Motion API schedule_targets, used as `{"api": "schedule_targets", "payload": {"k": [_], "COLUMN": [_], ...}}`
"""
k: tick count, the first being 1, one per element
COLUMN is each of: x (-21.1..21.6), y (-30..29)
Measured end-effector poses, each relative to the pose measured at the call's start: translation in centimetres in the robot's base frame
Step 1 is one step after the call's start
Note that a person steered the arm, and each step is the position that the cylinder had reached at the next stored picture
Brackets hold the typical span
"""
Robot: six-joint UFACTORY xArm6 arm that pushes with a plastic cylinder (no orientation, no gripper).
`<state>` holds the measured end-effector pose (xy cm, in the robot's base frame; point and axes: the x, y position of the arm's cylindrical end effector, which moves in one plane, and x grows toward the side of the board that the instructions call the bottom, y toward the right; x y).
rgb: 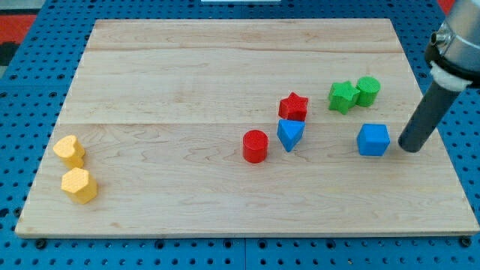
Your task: Move the blue cube into the red star on the board
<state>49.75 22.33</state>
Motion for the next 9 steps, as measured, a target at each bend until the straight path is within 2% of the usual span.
{"api": "schedule_targets", "payload": {"k": [1,2,3,4,5,6,9], "x": [-0.2,-2.0,-4.0,-2.6,-1.9,-3.1,-4.4], "y": [-11.7,-16.1,-16.5,-17.0,-11.6,-7.7,-6.2]}}
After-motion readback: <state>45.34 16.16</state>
